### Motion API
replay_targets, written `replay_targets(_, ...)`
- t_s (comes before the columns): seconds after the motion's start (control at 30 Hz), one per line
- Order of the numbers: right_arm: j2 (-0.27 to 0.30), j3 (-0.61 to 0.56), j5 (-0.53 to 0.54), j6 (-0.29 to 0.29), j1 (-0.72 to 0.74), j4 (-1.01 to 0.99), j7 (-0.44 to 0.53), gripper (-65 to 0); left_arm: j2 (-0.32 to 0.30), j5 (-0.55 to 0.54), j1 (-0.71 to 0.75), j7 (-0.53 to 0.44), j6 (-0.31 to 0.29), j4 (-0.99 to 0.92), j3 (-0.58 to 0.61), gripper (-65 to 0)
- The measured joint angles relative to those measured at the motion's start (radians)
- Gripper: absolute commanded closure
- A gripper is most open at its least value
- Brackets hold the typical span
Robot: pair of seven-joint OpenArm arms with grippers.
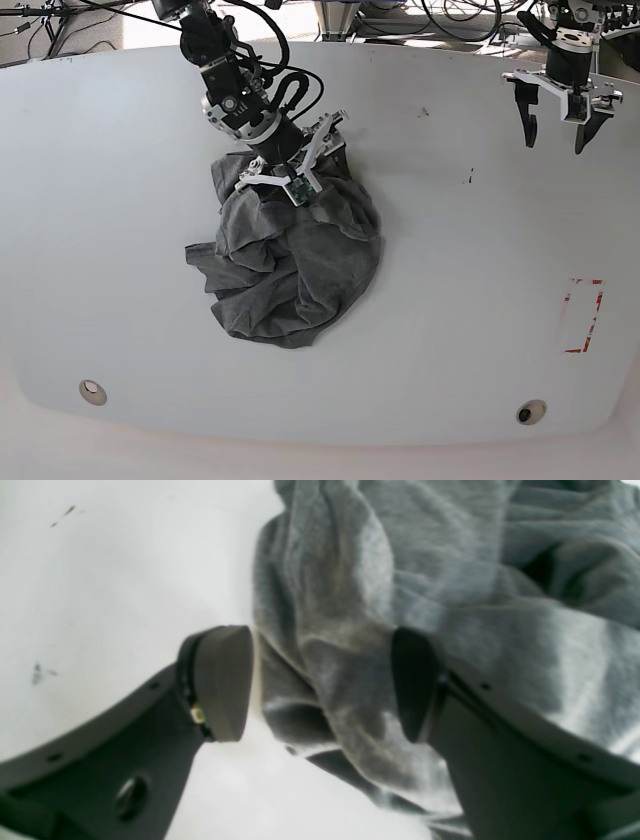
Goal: Fold the T-shirt properly
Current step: 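Close the right gripper on a fold of the grey T-shirt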
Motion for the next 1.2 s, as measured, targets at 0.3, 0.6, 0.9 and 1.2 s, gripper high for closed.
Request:
replay_targets(0.3, -0.011, -0.029, -0.116, -0.010, 0.090, -0.135, 0.065, -41.1, 0.003, 0.000, -0.001, 0.002, -0.001, 0.000, 0.000, -43.5)
replay_targets(0.6, -0.014, -0.022, -0.151, -0.025, 0.095, -0.193, 0.108, -39.6, 0.003, 0.000, 0.002, 0.003, -0.001, 0.000, 0.000, -43.5)
replay_targets(0.9, -0.001, -0.021, -0.151, -0.029, 0.099, -0.194, 0.111, -40.5, 0.005, 0.000, 0.005, 0.001, -0.004, 0.000, 0.000, -43.9)
replay_targets(1.2, 0.003, -0.020, -0.124, -0.028, 0.091, -0.187, 0.111, -42.5, 0.005, 0.000, 0.003, 0.001, -0.004, 0.000, 0.000, -43.8)
